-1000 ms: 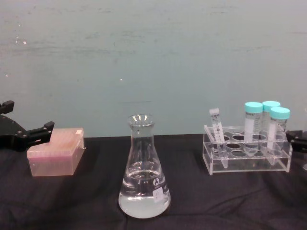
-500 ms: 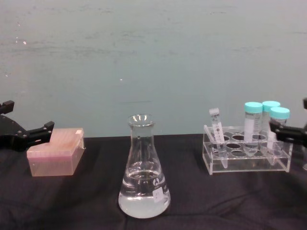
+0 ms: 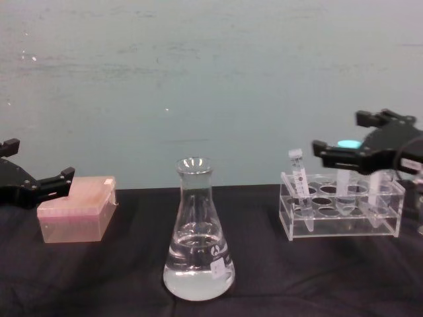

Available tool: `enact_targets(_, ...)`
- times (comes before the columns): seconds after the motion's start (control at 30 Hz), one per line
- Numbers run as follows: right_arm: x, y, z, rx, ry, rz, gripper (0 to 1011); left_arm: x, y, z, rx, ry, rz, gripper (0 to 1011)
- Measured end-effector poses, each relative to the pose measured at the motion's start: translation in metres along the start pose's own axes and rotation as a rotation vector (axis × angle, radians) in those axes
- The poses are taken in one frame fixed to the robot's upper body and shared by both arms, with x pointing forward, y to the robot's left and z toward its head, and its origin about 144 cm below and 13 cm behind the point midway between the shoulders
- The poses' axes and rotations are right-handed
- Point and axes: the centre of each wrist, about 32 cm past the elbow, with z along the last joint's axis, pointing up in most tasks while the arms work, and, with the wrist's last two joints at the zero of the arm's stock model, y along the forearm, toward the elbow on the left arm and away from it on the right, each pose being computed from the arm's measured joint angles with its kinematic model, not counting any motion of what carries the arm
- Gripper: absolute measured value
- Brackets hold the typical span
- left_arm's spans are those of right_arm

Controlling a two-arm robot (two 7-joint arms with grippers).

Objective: Pour the liquid from the test tube into the beaker using one hand.

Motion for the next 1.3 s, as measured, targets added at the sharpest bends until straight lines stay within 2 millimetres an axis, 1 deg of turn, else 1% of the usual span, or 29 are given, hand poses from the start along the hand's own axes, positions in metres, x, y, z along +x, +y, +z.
enact_targets(0.27,-0.003,0.035,0.01,-0.042,0.012,0.006,1000,0.0,0.0,0.0,0.0,0.0,0.0,1000)
enact_targets(0.3,-0.003,0.035,0.01,-0.042,0.012,0.006,1000,0.0,0.0,0.0,0.0,0.0,0.0,1000)
enact_targets(0.6,-0.012,0.063,0.018,-0.14,0.035,0.007,1000,0.0,0.0,0.0,0.0,0.0,0.0,1000)
enact_targets(0.93,-0.017,0.078,0.012,-0.227,0.064,-0.009,1000,0.0,0.0,0.0,0.0,0.0,0.0,1000)
enact_targets(1.3,-0.017,0.081,0.002,-0.279,0.117,-0.014,1000,0.0,0.0,0.0,0.0,0.0,0.0,1000)
